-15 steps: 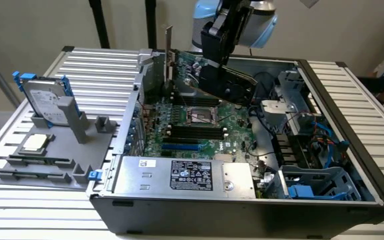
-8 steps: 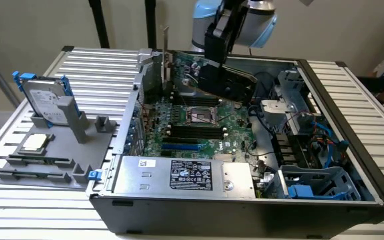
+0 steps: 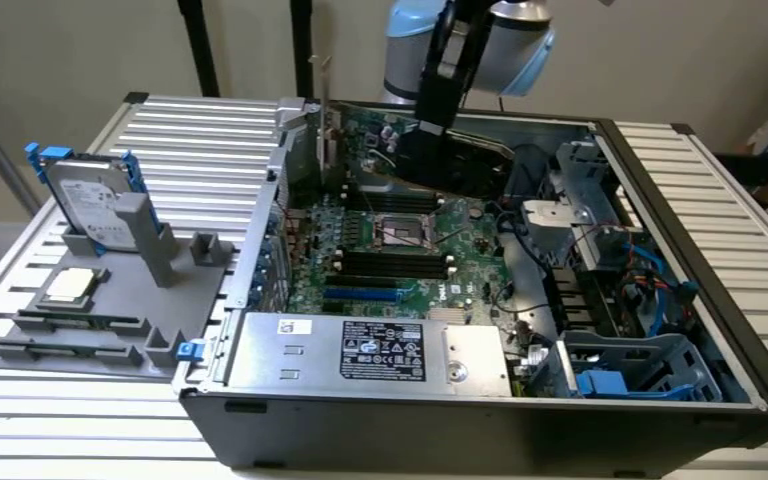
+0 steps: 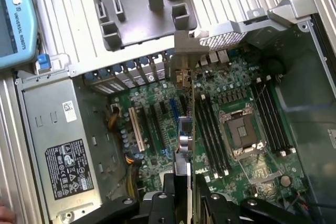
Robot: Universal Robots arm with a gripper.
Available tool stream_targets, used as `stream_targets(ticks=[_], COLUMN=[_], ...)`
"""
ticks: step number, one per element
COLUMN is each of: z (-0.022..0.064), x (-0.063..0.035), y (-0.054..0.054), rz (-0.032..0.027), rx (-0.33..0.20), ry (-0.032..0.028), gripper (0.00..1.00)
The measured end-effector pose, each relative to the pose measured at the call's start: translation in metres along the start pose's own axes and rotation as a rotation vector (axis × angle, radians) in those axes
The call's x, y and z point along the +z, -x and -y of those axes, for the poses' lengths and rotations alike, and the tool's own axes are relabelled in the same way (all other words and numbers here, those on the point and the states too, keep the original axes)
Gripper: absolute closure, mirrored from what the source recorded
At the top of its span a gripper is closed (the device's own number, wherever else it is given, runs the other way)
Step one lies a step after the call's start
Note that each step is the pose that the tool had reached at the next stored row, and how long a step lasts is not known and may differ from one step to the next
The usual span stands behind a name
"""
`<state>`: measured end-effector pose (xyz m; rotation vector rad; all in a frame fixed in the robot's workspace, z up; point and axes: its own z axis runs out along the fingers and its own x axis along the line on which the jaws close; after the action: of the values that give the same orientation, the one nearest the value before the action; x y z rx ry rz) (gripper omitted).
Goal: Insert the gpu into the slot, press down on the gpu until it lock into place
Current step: 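Insert the gpu into the slot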
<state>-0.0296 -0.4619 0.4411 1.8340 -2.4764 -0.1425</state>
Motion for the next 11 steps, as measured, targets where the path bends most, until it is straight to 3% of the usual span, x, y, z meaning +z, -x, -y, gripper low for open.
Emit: stream_targets(ticks=[8, 11], z=[0.0000, 0.0001], x=[0.0000, 0.0001], y=[0.0000, 0.0000], rz=[0.0019, 0.0102], rx=[-0.128, -0.171], ry=[0.0059, 0.0095], gripper=[0.74, 0.74])
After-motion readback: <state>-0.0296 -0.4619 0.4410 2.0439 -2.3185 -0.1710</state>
